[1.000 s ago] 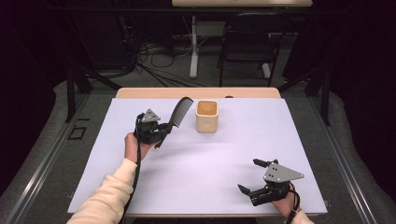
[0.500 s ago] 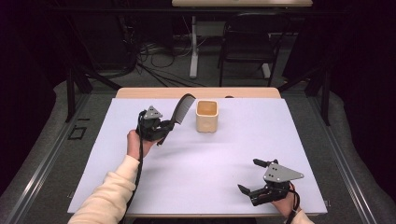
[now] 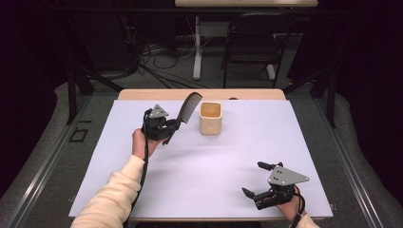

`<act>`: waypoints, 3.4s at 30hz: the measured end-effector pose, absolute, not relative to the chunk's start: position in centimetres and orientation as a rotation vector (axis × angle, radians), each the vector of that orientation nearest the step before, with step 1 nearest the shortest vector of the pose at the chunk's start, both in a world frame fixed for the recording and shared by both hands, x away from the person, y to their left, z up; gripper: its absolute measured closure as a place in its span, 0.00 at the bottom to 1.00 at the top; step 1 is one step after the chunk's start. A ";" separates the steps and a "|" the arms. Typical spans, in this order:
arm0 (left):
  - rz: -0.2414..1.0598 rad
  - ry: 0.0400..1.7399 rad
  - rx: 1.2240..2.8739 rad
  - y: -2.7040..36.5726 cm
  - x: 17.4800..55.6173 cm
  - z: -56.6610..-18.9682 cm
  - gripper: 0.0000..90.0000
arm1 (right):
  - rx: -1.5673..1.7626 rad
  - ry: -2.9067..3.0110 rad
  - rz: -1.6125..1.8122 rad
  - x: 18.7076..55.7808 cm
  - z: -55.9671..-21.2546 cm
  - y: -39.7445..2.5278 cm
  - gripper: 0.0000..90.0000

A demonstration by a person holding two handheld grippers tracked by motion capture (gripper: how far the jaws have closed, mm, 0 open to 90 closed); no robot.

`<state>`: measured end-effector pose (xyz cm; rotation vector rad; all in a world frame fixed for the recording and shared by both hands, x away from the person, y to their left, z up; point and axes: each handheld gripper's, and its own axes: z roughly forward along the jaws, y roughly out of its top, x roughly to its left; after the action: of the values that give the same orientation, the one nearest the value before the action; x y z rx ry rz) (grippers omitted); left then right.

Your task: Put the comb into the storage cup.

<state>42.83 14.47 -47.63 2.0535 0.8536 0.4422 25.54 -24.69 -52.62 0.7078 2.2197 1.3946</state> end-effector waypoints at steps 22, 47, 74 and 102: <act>0.462 0.825 2.033 13.1 43.7 -46.3 0.80 | 0.706 2.220 1.398 25.5 -52.6 -24.7 0.00; 0.472 0.820 1.977 12.1 44.8 -45.2 0.80 | 0.704 2.219 1.400 25.5 -52.6 -24.7 0.00; 0.504 0.791 1.957 10.5 45.8 -43.4 0.80 | 0.701 2.221 1.400 25.5 -52.6 -24.7 0.00; 0.533 0.775 1.908 8.9 46.7 -42.0 0.80 | 0.700 2.219 1.402 25.5 -52.6 -24.7 0.00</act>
<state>46.73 8.85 -41.98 1.9075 0.7751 0.5332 25.52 -24.72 -52.61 0.6998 2.2190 1.4019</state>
